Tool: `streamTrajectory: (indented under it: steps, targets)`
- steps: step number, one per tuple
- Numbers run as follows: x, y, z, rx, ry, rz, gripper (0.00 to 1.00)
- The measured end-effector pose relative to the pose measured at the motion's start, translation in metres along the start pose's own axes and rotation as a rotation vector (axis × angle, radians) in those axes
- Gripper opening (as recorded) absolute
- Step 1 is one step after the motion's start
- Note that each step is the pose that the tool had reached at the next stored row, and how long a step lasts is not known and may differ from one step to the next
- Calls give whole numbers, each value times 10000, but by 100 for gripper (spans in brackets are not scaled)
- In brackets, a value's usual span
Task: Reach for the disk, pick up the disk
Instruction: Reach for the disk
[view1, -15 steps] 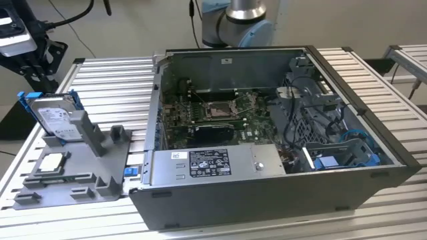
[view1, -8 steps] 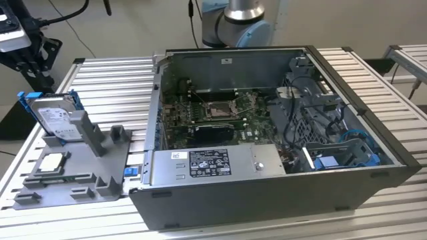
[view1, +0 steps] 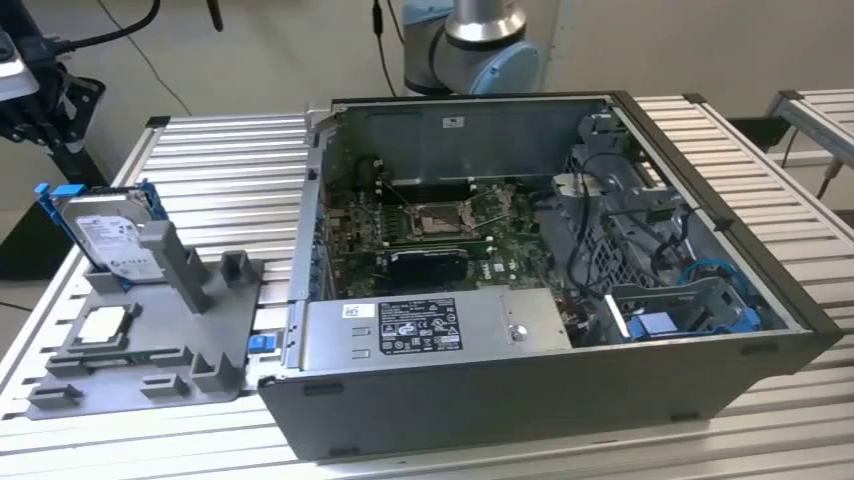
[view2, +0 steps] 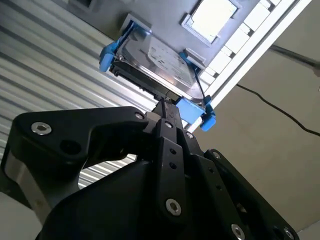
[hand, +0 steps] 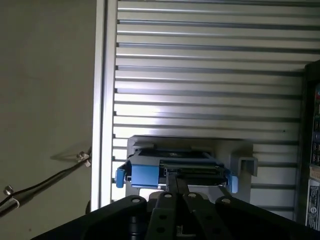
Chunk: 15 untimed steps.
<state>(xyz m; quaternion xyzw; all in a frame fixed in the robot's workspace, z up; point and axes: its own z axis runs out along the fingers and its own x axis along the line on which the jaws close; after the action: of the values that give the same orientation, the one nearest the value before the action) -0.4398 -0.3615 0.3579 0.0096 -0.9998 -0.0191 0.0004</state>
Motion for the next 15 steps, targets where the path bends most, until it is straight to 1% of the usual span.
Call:
streamTrajectory:
  steps: [6, 15]
  targets:
    - [77, -3, 16, 1, 0, 0, 0]
    - [164, -45, 38, 29, 0, 0, 0]
